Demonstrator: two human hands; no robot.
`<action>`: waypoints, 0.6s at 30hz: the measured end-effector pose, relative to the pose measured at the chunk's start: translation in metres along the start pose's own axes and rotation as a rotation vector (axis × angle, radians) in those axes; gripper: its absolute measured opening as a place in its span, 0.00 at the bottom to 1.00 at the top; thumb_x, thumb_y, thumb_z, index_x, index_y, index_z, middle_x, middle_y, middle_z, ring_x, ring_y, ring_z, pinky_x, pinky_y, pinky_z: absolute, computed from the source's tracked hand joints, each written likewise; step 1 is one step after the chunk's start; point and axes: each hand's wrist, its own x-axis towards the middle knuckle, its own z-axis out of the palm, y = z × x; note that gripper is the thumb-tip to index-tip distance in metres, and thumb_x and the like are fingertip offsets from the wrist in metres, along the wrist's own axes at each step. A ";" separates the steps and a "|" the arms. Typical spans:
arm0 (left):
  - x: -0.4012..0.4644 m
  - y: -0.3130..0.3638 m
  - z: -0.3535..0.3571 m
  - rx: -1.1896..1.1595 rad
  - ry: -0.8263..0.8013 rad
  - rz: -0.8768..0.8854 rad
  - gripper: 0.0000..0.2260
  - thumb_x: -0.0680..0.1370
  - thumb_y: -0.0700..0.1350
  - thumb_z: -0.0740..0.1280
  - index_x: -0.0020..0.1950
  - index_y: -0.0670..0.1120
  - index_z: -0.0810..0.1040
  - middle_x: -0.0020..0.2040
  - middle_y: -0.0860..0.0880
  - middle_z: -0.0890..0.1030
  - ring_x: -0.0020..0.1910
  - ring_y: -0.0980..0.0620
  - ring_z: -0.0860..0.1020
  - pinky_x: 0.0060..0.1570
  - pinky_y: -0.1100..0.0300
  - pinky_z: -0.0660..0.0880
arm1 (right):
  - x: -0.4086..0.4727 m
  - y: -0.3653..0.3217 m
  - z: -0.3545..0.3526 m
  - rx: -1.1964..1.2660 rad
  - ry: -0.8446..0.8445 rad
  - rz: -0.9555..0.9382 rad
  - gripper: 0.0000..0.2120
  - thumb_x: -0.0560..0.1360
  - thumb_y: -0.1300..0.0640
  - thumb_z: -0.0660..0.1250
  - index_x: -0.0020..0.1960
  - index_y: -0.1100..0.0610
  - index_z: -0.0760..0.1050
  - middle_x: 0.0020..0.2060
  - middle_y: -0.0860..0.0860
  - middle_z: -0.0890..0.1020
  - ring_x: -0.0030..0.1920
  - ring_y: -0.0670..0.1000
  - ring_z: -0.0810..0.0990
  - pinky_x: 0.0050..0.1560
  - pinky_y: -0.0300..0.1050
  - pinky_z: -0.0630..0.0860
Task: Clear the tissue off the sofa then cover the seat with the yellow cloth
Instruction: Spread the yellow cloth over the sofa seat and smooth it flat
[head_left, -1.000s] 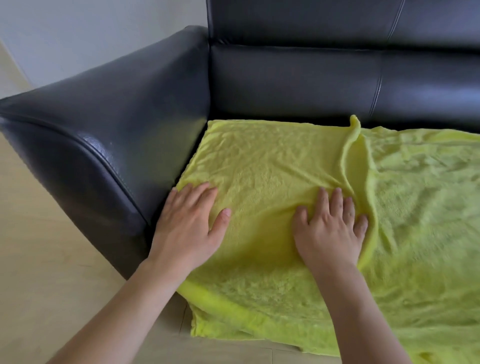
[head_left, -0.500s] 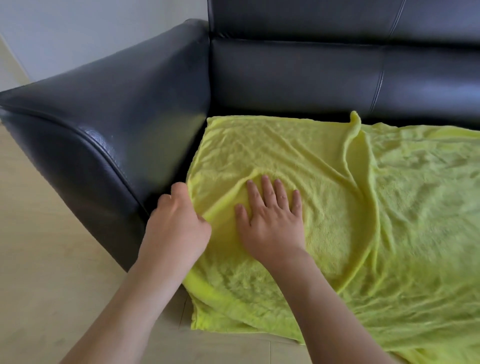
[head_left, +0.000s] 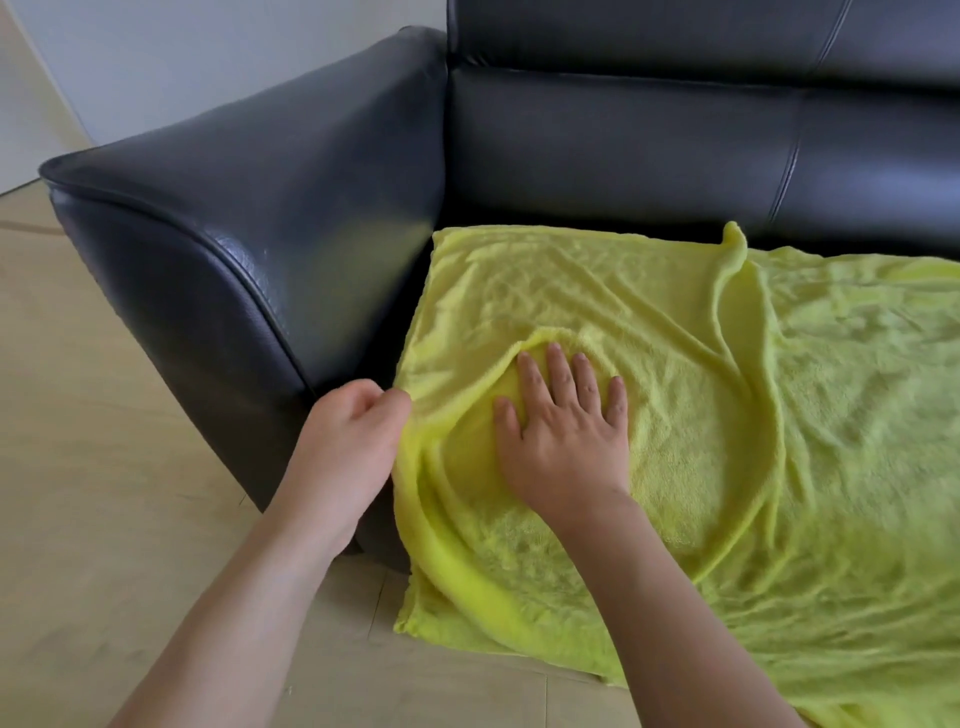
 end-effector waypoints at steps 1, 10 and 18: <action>-0.001 0.001 0.002 -0.051 -0.002 0.005 0.14 0.71 0.47 0.63 0.37 0.39 0.61 0.34 0.46 0.64 0.35 0.46 0.63 0.38 0.50 0.66 | 0.000 0.000 0.000 0.000 0.002 -0.001 0.29 0.80 0.40 0.40 0.79 0.46 0.42 0.78 0.48 0.40 0.77 0.51 0.35 0.74 0.57 0.32; -0.005 0.001 0.013 0.333 0.137 0.092 0.09 0.77 0.48 0.64 0.56 0.48 0.73 0.49 0.49 0.76 0.42 0.53 0.77 0.41 0.55 0.73 | 0.001 -0.001 0.001 0.000 0.004 0.012 0.29 0.80 0.40 0.40 0.79 0.46 0.43 0.78 0.47 0.42 0.77 0.50 0.37 0.74 0.57 0.33; -0.016 -0.015 0.015 1.134 0.215 0.196 0.14 0.76 0.56 0.60 0.56 0.49 0.69 0.62 0.50 0.64 0.59 0.45 0.63 0.56 0.52 0.62 | 0.002 -0.001 0.002 -0.005 0.013 0.022 0.29 0.80 0.39 0.41 0.79 0.45 0.44 0.79 0.47 0.43 0.77 0.50 0.38 0.75 0.57 0.34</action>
